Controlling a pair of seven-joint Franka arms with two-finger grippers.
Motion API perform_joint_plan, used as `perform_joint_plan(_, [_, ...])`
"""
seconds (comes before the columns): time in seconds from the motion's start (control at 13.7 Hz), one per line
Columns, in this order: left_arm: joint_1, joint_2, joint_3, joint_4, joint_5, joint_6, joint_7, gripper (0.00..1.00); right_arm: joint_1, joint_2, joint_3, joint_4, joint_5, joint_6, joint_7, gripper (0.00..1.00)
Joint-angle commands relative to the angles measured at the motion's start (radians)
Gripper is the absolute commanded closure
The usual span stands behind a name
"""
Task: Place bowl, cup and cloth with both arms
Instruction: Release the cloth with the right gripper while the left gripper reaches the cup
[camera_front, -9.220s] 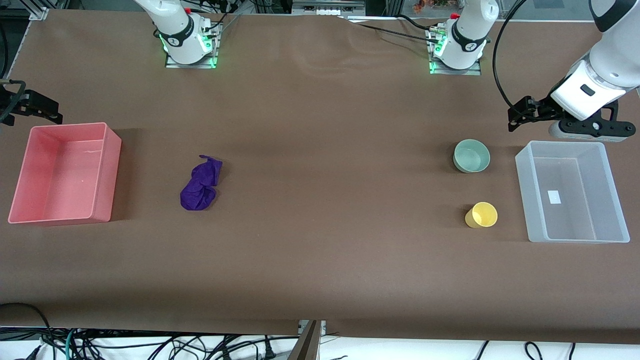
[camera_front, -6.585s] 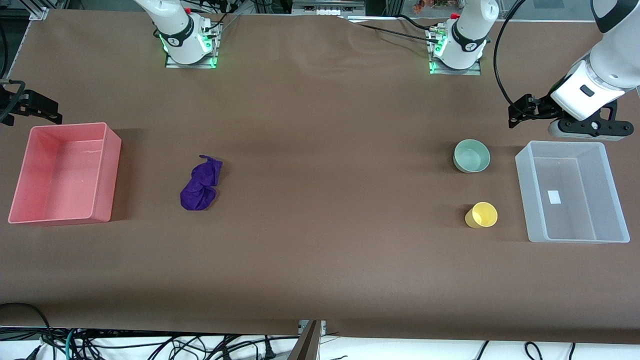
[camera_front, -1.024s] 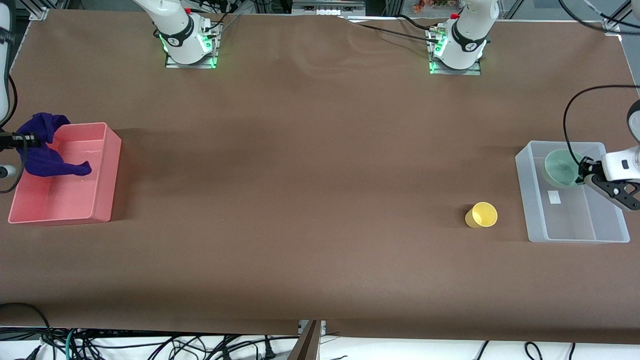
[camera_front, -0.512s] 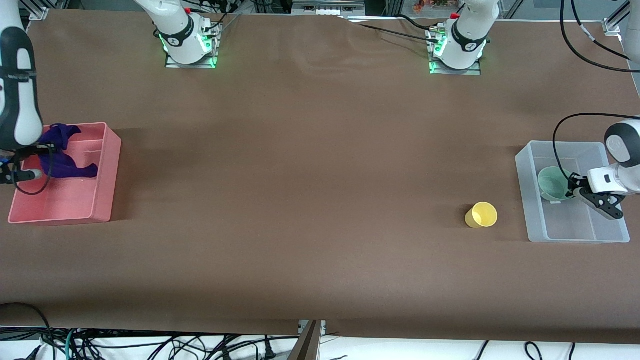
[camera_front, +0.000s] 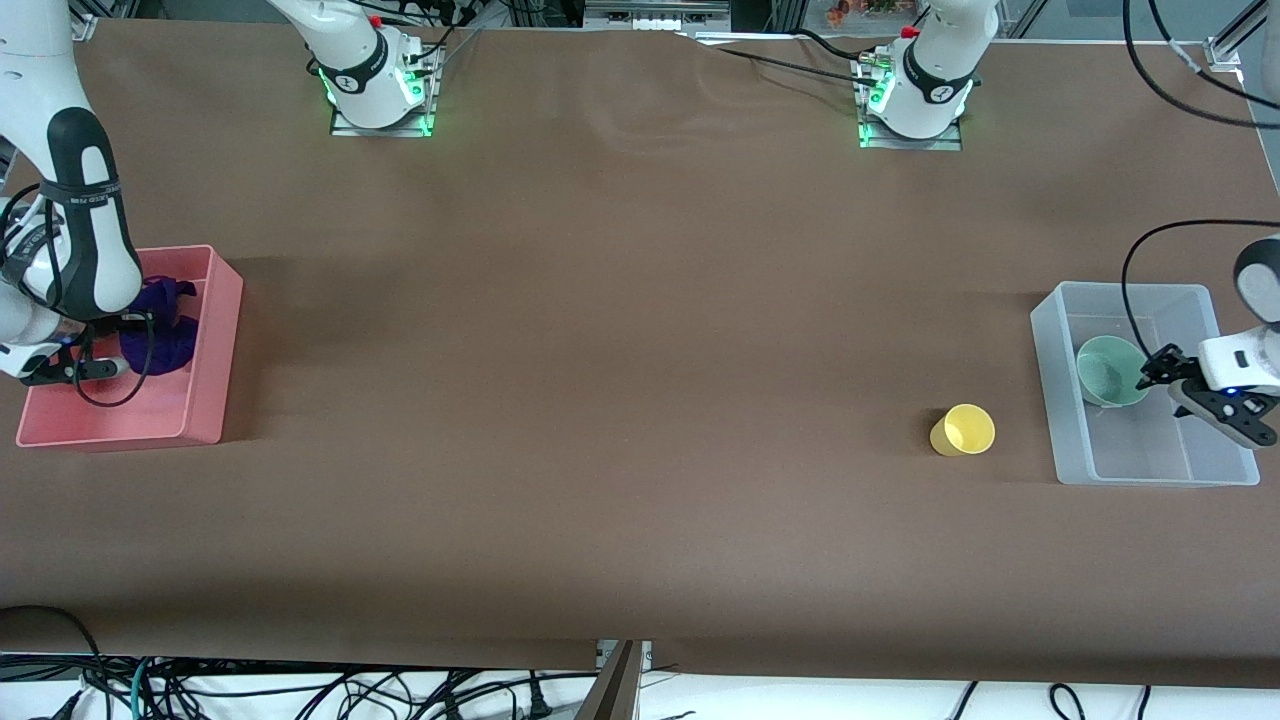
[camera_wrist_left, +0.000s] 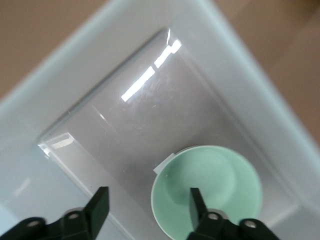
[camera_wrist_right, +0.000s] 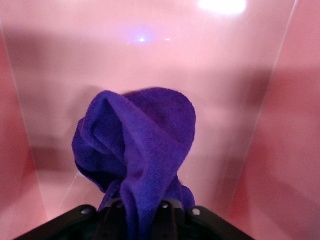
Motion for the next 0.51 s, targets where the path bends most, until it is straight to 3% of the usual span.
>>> perform_joint_plan(0.0, [-0.004,-0.123,-0.084,-0.021,-0.007,-0.13,-0.178,0.0,0.003,-0.04,0.002,0.074,0.03,-0.047,-0.014,0.0])
perform_joint_plan(0.22, [-0.017,-0.12,-0.188,-0.021,-0.002,-0.137,-0.454,0.0,0.008,-0.121,0.027,0.201,0.03,-0.276,-0.014,0.0])
perform_joint_plan(0.44, [-0.137,-0.065,-0.201,-0.021,0.005,-0.128,-0.792,0.0,0.008,-0.193,0.141,0.289,0.029,-0.453,0.005,0.0])
